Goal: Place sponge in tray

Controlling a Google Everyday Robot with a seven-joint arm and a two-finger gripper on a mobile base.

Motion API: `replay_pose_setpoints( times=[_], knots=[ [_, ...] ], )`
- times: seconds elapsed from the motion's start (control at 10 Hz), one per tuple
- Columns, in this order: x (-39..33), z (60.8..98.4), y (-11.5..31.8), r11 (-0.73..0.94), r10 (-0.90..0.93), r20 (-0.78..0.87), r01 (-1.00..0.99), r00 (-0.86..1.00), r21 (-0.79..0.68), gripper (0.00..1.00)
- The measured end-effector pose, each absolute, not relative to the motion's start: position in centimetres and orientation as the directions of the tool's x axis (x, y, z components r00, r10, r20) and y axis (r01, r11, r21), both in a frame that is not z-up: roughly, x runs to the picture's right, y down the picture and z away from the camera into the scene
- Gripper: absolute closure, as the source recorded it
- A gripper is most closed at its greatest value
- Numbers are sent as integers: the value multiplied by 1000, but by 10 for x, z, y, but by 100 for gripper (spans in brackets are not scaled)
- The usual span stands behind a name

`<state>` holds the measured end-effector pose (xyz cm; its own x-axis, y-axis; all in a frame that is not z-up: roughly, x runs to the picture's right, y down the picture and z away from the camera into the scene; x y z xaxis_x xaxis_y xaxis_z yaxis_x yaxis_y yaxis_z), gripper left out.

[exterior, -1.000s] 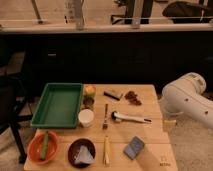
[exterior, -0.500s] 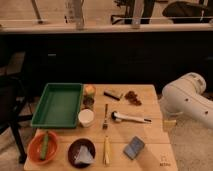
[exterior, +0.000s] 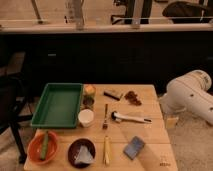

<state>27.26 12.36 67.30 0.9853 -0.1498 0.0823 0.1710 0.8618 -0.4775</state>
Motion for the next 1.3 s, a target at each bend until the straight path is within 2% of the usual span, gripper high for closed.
replay_pose_setpoints(
  times=[0.5, 0.8, 1.3],
  knots=[
    [248, 691, 175, 780, -273, 335, 411, 902, -472, 20],
    [224, 710, 203, 736, -341, 373, 492, 863, -465, 20],
    [222, 711, 207, 731, -352, 371, 500, 859, -465, 20]
  ],
)
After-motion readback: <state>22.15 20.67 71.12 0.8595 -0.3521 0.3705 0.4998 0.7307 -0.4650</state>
